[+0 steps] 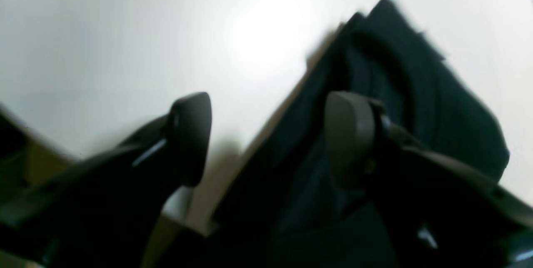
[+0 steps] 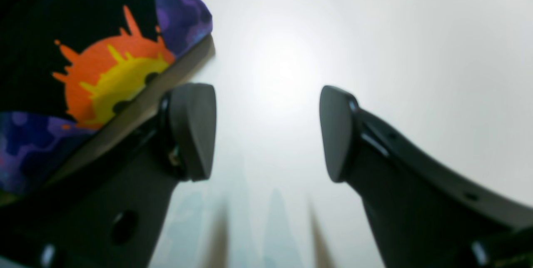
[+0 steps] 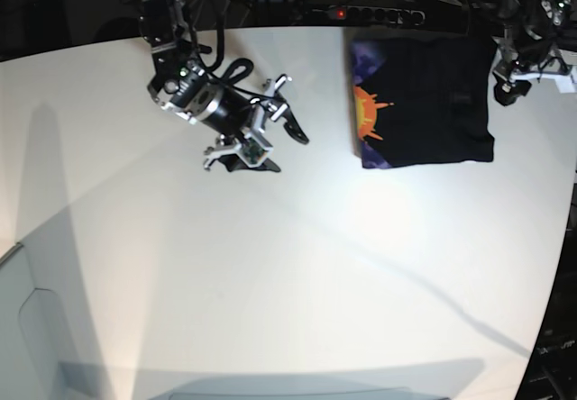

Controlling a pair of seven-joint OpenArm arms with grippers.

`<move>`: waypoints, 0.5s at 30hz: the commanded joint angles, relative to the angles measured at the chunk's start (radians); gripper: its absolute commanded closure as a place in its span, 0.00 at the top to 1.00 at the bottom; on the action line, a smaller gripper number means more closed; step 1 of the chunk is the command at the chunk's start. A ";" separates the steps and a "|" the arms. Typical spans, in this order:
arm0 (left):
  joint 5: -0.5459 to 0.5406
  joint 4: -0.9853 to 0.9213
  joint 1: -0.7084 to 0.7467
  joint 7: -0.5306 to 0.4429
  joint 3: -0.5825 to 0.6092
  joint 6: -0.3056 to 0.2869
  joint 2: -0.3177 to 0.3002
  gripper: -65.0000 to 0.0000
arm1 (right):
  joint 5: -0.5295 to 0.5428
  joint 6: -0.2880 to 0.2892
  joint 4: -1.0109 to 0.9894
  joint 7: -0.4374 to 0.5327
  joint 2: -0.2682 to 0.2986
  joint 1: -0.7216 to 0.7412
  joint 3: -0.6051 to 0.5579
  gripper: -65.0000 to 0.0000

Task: Fold the T-shirt properly
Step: 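Grasp the folded shirt's edge with the left gripper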

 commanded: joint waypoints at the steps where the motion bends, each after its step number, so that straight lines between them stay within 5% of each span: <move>1: -0.018 0.003 -0.001 -0.016 0.008 -0.005 -0.028 0.64 | 0.020 0.011 0.016 0.029 -0.002 0.009 -0.001 0.61; 15: -0.018 -0.028 -0.007 -0.027 0.143 -0.005 -0.034 0.64 | 0.020 0.011 0.015 0.029 -0.003 0.028 -0.001 0.61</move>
